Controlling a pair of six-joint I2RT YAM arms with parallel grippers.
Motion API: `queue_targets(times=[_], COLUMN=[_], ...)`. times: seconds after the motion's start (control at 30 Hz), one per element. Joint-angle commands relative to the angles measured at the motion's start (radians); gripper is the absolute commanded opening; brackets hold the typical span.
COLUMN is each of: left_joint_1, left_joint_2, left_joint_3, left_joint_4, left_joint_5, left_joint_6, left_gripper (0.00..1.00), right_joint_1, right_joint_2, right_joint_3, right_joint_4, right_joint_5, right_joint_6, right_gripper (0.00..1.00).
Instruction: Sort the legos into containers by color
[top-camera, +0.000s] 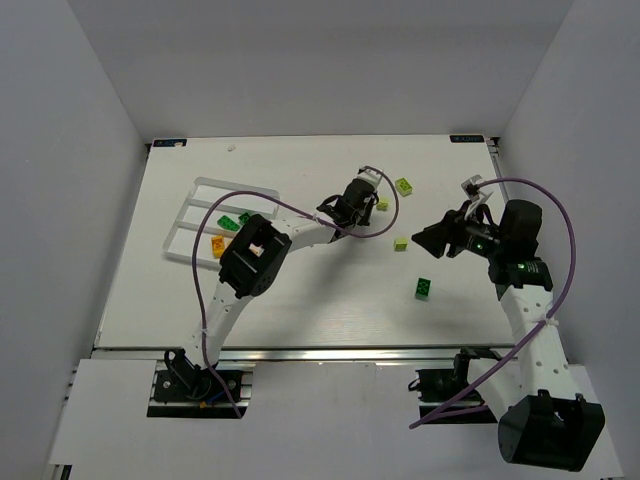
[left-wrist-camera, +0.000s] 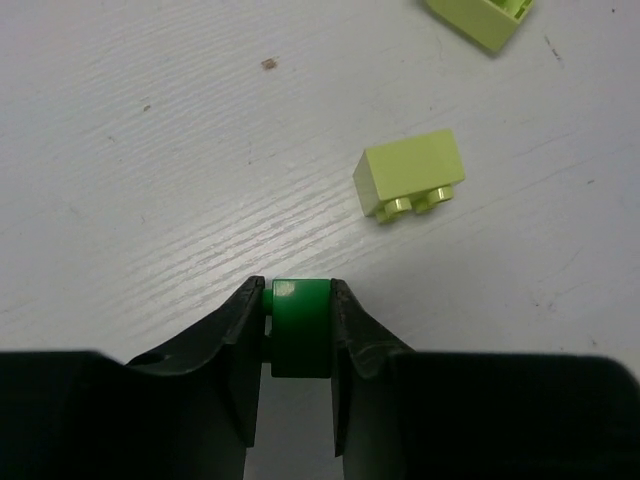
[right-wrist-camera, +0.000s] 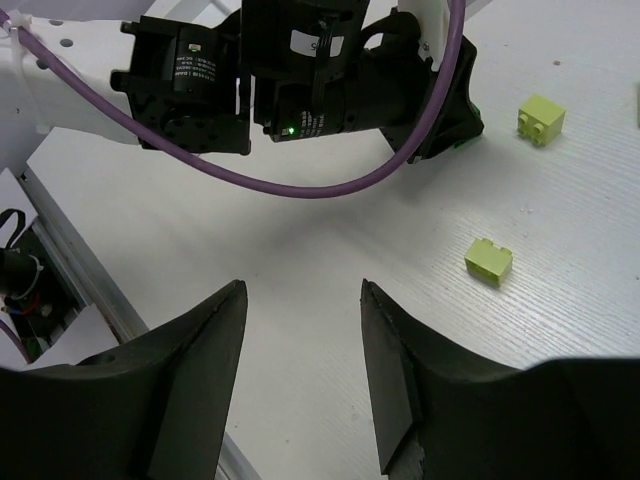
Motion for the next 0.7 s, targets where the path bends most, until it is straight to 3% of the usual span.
queue_targets(times=[0.0,0.03,0.17,0.27,0.37,0.43,0.57,0.63,0.67], left_joint_1=[-0.005,-0.005,0.006,0.020,0.058,0.101,0.195,0.251,0.268], left_joint_2=[-0.038,-0.044,-0.130,-0.280,-0.478,-0.611,-0.768,-0.808,-0.834], left_joint_3=[0.013,0.007,-0.073,-0.201,-0.347,-0.412,-0.550,-0.622,-0.639], left_joint_4=[0.018,0.016,0.041,0.068,0.063,0.038,-0.077,-0.102,-0.121], left_joint_5=[-0.004,-0.006,-0.006,-0.006,-0.066,-0.081,-0.125,-0.132,-0.132], left_joint_6=[-0.005,-0.003,-0.002,-0.034,-0.060,-0.074,-0.077,-0.074,-0.074], left_gripper=[0.21,0.14,0.06,0.03,0.00,0.00,0.00,0.00,0.00], right_joint_1=[0.006,0.006,0.009,0.010,0.016,0.021,0.042,0.050,0.052], right_joint_2=[-0.020,-0.023,-0.017,-0.013,0.012,0.026,0.040,0.040,0.040], right_joint_3=[-0.006,-0.007,-0.012,-0.016,-0.018,-0.010,-0.015,-0.016,-0.018], right_joint_4=[0.040,0.042,0.042,0.037,0.007,-0.004,-0.012,-0.012,-0.013], right_joint_5=[-0.032,-0.033,-0.038,-0.035,-0.051,-0.056,-0.030,-0.035,-0.044], right_joint_6=[0.012,0.009,0.008,-0.006,-0.046,-0.078,-0.116,-0.129,-0.159], right_gripper=[0.55,0.55,0.56,0.57,0.73,0.74,0.59,0.35,0.08])
